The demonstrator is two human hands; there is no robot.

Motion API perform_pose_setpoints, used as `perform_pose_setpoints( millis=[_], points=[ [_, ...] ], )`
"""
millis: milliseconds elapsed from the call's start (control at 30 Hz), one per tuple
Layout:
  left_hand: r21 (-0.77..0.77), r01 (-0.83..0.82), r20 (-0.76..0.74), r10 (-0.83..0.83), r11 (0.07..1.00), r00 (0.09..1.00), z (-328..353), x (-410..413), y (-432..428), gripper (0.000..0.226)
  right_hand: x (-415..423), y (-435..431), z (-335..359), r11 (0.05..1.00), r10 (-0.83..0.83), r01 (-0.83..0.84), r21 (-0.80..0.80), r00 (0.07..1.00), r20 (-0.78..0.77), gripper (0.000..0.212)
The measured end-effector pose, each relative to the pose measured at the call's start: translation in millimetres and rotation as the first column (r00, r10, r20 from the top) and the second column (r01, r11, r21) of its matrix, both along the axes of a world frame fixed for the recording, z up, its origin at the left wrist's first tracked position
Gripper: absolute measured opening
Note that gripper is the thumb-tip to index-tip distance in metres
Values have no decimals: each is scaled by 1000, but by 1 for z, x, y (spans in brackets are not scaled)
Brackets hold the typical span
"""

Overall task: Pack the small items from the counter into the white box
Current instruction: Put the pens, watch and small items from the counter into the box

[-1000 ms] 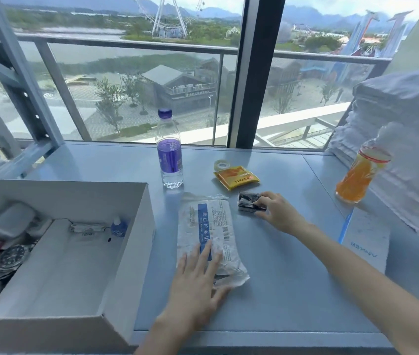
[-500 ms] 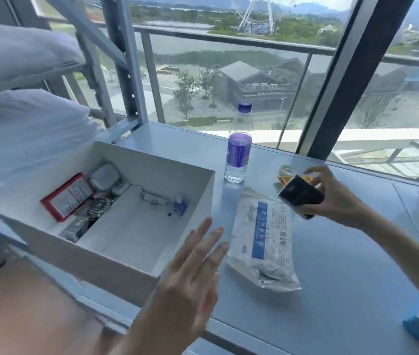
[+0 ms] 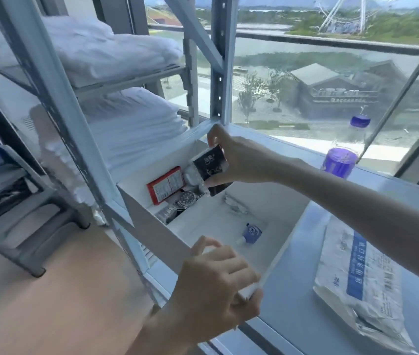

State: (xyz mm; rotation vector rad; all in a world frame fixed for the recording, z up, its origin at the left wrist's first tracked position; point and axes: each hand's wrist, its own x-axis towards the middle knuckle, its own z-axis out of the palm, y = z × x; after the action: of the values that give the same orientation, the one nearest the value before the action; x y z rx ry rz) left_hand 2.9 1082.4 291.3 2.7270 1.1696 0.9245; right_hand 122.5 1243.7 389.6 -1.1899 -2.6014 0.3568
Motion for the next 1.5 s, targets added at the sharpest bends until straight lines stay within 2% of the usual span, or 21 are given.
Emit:
perform_pose_setpoints(
  millis=[167,267,467,600,700,800,867,933,1033,1100,1233,1333,1500],
  points=[
    [-21,97,-76,-98,995,992,6,-46,9,23,-31,21,-20,1000,6,-7,9,992,127,58],
    [-128,193,-72,-203,973,977,14,-75,18,23,-36,32,-29,1000,12,-15,17,985,170,45],
    [-356,329,-78,-378,875,922,30,-120,42,12,-55,52,-42,999,17,-10,-32,972,235,42],
    [-533,335,-96,-449,777,889,41,-158,64,13,-77,70,-44,999,-17,25,-23,961,277,33],
    [-591,301,-107,-442,748,891,42,-180,79,7,-95,85,-50,999,-40,33,30,964,263,29],
    [-579,348,-51,-458,738,887,42,-187,87,25,-110,94,-55,989,-103,74,126,963,248,28],
    [-576,374,72,-411,727,909,45,-187,92,32,-117,98,-61,978,-136,88,191,957,258,25],
    [-549,288,144,-251,785,957,44,-188,103,30,-121,102,-66,967,-156,96,235,955,251,20],
    [-440,-33,75,74,897,994,32,-186,129,27,-125,106,-73,962,-126,70,264,972,199,27],
    [-379,-146,29,170,914,985,27,-180,143,19,-128,106,-79,955,-71,16,295,982,178,30],
    [-348,-180,-43,176,920,983,23,-171,156,15,-129,105,-86,928,-122,45,371,975,187,33],
    [-351,-154,-33,152,924,988,22,-174,158,15,-128,110,-87,891,-138,41,452,973,185,34],
    [-373,-122,3,132,920,991,23,-175,158,14,-121,116,-82,931,-80,22,365,986,145,29]
  ],
)
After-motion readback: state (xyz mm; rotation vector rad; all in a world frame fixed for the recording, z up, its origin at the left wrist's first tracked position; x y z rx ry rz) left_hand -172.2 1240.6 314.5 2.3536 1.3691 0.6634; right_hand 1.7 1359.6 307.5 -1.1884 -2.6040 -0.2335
